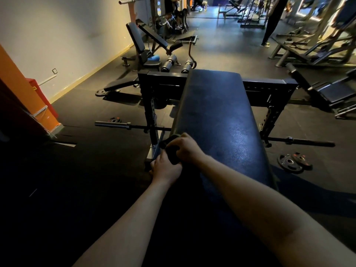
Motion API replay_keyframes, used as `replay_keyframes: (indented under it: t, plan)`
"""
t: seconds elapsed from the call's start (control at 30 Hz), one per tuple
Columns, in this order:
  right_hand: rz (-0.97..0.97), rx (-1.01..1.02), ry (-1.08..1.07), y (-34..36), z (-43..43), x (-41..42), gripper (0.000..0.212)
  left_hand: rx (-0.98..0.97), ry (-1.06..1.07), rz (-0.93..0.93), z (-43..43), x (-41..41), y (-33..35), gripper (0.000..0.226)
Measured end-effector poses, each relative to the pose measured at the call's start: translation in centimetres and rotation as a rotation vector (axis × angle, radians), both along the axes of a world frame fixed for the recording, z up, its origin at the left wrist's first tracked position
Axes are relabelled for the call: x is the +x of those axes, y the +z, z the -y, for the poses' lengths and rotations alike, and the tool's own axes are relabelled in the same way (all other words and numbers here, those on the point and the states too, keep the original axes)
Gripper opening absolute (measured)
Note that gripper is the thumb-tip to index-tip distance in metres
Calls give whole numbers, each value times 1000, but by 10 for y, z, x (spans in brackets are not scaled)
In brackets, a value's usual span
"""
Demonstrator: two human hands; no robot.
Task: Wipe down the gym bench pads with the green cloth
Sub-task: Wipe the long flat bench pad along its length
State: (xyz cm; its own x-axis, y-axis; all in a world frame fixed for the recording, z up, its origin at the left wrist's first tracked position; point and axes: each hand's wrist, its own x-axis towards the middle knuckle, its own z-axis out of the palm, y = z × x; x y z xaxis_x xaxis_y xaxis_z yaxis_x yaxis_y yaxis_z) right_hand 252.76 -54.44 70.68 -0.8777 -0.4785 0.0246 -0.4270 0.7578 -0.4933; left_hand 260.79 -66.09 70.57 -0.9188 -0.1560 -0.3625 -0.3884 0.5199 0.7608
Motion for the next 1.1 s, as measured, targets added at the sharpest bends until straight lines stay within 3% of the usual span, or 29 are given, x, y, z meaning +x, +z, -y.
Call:
replay_keyframes:
  t: [0.1,0.2,0.3,0.47,0.6,0.73,0.93,1.0,1.1]
  plan:
    - [6,-8,40,6,-10,30,33,46,-31,8,8,10,12,56]
    - [-73,93,35,7,-29,51,39,14,-28,132,7,17,22,72]
    - [-111,183,-107,0,-61,63,44,-112,-93,233,0,34,23,90]
    - [-133,295,-463,-7,-122,76,56,-325,-77,-6,-11,69,-1,95]
    - [-69,173,-642,-1,-113,72,52,-323,-67,-50,-11,69,-5,95]
    - [-27,14,-516,-1,-58,55,39,-256,-95,-46,-5,63,-8,97]
    - [25,14,5,0,39,59,32,24,87,-72,-2,67,-10,98]
    - [18,47,69,-1,37,57,33,-109,17,-116,0,68,-12,82]
    - [-46,80,47,-6,6,54,39,-191,-70,-99,3,67,-10,97]
